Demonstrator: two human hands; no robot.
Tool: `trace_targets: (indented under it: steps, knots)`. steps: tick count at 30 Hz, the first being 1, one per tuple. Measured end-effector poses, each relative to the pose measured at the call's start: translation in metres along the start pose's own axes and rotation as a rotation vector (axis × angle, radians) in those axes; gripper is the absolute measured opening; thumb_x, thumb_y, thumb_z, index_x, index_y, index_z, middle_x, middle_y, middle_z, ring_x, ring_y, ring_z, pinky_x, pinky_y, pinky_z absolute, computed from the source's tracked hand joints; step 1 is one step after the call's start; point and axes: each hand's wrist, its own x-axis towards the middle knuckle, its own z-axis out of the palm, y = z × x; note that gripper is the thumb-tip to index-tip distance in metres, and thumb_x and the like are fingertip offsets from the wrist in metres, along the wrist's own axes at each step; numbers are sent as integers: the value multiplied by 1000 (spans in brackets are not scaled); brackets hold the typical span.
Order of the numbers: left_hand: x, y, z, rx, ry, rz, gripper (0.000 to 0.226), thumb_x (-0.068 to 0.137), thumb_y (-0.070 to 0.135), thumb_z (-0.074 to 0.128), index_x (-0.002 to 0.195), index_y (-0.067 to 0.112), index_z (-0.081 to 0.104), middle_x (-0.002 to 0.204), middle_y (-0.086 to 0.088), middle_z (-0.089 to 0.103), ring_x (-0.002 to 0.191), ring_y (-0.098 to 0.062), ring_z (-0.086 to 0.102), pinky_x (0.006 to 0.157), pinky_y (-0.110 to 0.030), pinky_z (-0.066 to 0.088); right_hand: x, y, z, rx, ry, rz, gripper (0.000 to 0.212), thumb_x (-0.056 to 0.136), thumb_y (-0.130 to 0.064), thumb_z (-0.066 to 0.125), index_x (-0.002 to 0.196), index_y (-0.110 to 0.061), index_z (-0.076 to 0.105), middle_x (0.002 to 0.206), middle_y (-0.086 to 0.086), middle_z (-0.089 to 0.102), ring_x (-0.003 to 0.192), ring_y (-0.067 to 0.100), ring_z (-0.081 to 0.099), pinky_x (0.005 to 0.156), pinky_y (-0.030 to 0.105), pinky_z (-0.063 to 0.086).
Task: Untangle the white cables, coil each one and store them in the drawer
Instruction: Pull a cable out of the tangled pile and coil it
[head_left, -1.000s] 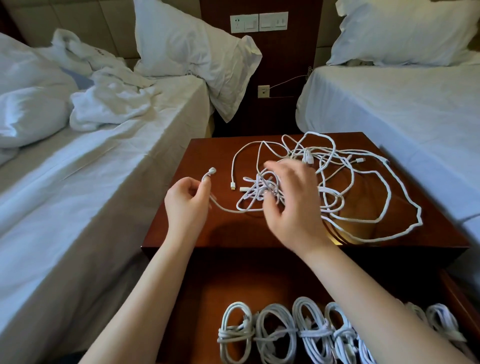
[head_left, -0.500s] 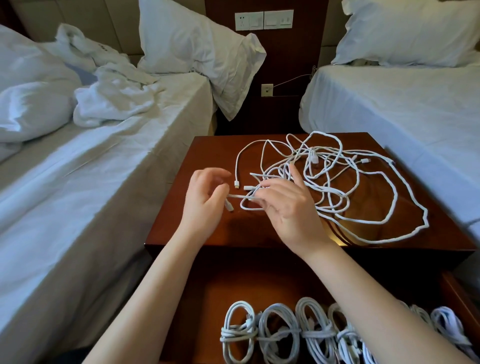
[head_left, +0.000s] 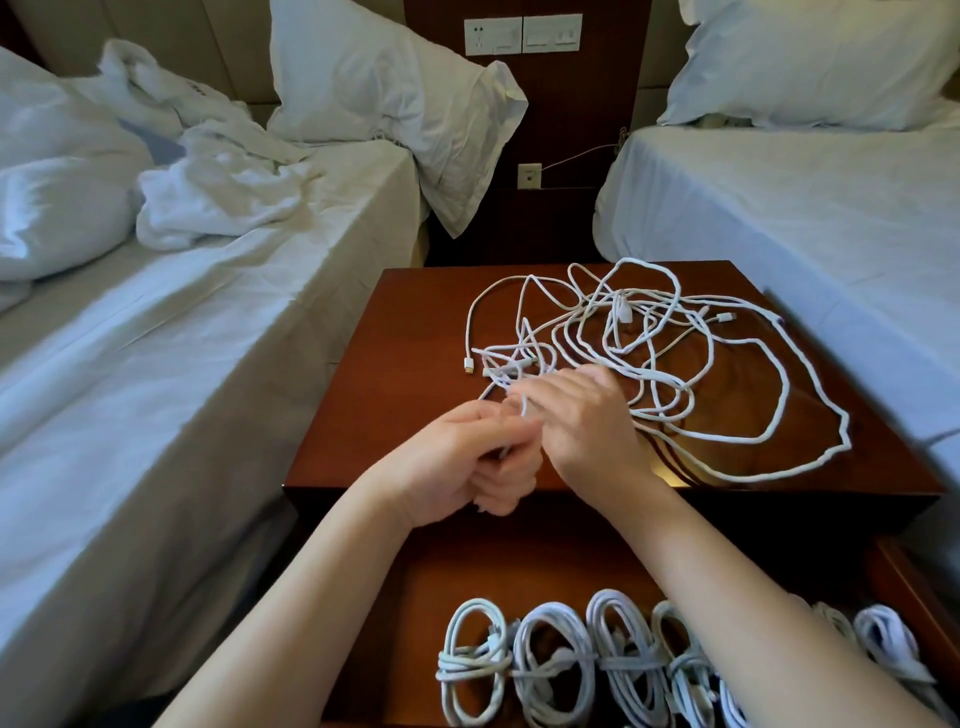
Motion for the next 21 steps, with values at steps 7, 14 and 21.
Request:
trace_targets:
  steps: [7, 14, 21]
  knots:
    - [0, 11, -15, -222, 351, 419, 33, 90, 17, 41, 59, 15, 52, 52, 5, 35, 47, -6, 28, 43, -17, 29, -3, -25, 19, -110, -225, -129, 23, 92, -25, 61, 71, -13, 61, 54, -2, 56, 49, 17, 51, 55, 32, 45]
    - [8, -4, -24, 462, 1005, 559, 36, 98, 20, 37, 69, 15, 57, 59, 11, 49, 56, -12, 47, 59, -33, 41, 0, -25, 10, 2, -174, -25, 32, 97, -30, 48, 78, -14, 68, 67, -3, 64, 61, 14, 54, 77, 37, 49]
    - [4, -4, -35, 1072, 1299, 694, 39, 99, 18, 33, 74, -1, 57, 78, -3, 59, 74, -14, 50, 71, -12, 33, 4, -26, 6, 254, -35, 66, 28, 95, -29, 50, 79, -9, 62, 70, -5, 59, 65, 11, 53, 87, 28, 46]
